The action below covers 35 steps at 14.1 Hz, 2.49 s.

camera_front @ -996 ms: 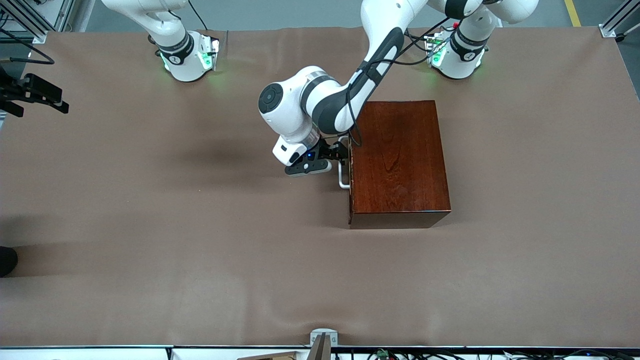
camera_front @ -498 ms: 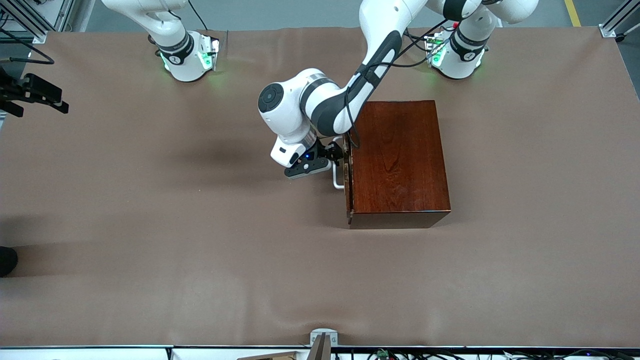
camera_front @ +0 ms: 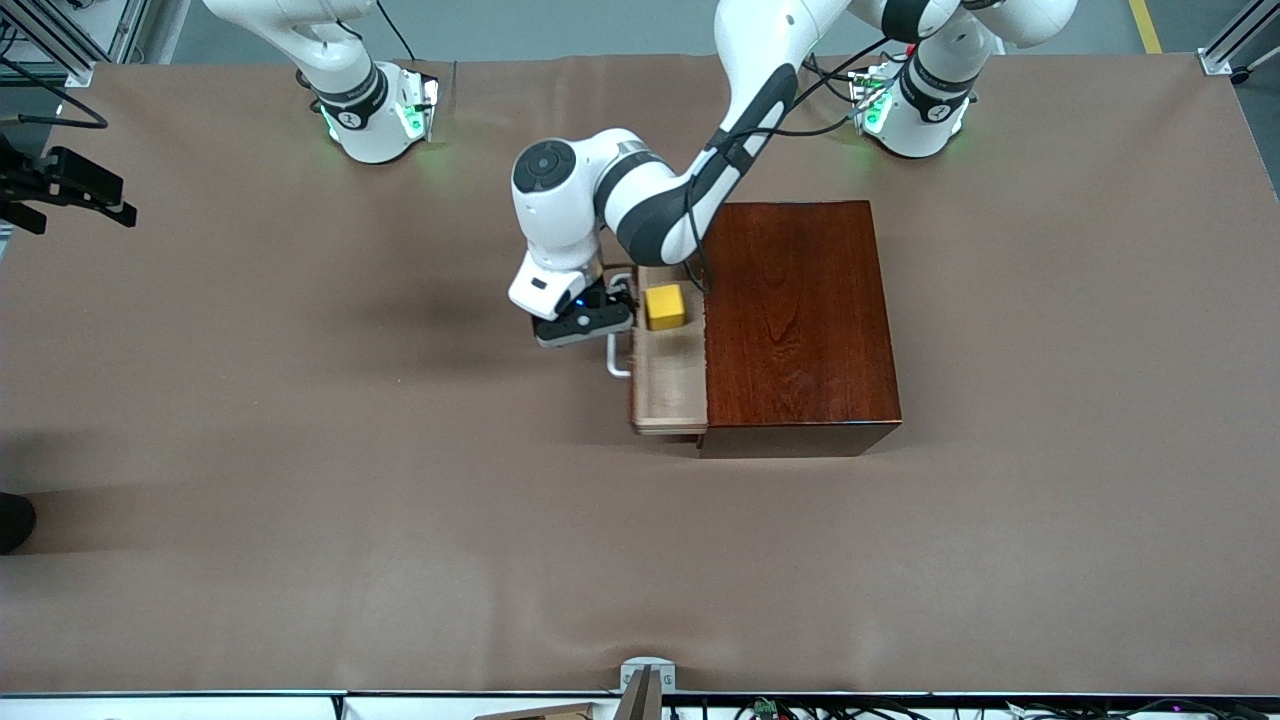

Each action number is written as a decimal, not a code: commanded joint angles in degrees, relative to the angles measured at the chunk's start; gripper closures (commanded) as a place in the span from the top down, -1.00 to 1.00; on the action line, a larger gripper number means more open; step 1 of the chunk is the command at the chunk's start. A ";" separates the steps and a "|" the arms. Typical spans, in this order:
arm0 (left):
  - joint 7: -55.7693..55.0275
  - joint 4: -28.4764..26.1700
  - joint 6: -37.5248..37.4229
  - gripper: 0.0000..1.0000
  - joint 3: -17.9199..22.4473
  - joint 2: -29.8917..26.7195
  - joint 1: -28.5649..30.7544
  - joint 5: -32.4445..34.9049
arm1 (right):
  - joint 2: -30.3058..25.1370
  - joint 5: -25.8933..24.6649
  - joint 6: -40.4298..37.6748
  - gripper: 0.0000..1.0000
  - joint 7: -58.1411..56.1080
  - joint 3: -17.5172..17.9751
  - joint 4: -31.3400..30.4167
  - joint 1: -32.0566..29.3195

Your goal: Open drawer, take yellow block, close drawer

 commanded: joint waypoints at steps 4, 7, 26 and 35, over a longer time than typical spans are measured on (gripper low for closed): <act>-4.52 2.51 6.67 1.00 -2.40 1.59 -0.01 -1.52 | -0.22 -0.86 -0.25 1.00 -0.14 -0.20 0.63 0.13; -4.43 2.34 6.41 1.00 -1.87 0.88 0.17 -1.43 | -0.13 -0.95 -0.16 1.00 -0.14 -0.29 0.63 -0.31; 26.04 0.93 -30.76 1.00 0.24 -30.13 23.17 -0.64 | 4.35 -0.34 -0.07 1.00 9.05 -0.29 3.26 -0.58; 51.79 0.32 -38.24 1.00 -0.20 -36.38 41.54 -1.52 | 4.96 1.77 -2.44 1.00 41.05 -0.29 3.26 8.74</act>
